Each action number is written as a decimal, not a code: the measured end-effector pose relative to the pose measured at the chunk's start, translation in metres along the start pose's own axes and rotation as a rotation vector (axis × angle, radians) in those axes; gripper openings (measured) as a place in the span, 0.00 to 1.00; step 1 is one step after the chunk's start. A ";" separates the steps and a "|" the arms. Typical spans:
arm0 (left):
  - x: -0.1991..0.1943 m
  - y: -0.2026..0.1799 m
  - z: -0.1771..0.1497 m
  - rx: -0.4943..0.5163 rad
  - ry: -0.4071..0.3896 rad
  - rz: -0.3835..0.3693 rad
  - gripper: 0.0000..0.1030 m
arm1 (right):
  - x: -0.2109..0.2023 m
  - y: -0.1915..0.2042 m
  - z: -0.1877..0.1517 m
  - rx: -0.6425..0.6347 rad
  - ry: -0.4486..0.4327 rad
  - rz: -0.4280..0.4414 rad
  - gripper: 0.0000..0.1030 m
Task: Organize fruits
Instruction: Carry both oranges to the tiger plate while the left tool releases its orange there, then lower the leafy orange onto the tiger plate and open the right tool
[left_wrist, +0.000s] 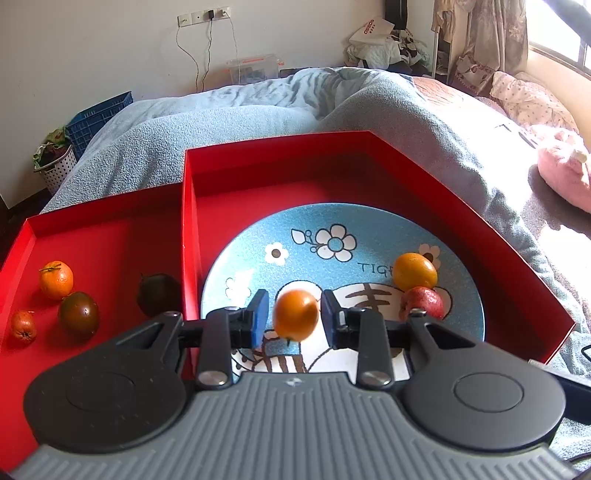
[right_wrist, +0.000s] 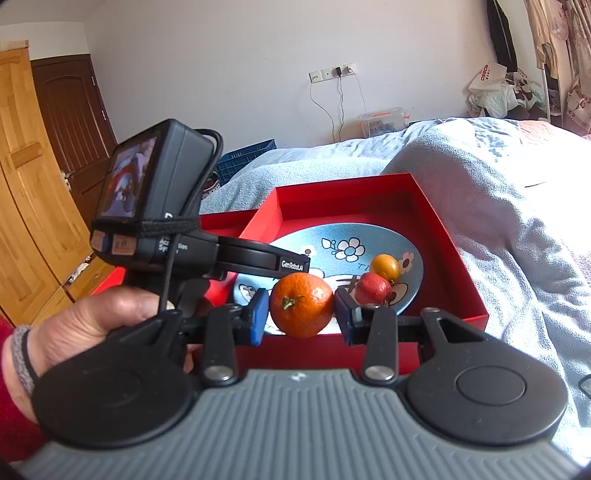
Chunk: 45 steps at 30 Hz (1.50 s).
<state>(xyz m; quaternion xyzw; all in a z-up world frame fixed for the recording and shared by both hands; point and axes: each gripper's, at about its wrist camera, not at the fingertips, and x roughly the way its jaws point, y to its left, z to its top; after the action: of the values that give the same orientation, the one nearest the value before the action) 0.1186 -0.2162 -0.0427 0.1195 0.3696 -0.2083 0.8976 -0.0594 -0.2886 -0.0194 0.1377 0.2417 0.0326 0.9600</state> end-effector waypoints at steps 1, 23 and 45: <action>0.000 0.000 0.000 0.001 -0.002 -0.001 0.35 | 0.000 -0.001 0.000 0.001 -0.001 0.001 0.41; -0.041 0.007 0.002 0.001 -0.091 0.005 0.43 | -0.006 0.000 -0.001 -0.002 -0.024 0.002 0.41; -0.113 0.060 -0.043 -0.028 -0.148 0.043 0.50 | 0.022 0.008 0.016 -0.093 0.043 -0.041 0.41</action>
<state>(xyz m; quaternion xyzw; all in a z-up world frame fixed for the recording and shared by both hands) 0.0473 -0.1151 0.0118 0.0989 0.3027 -0.1920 0.9283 -0.0327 -0.2819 -0.0135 0.0873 0.2634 0.0273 0.9603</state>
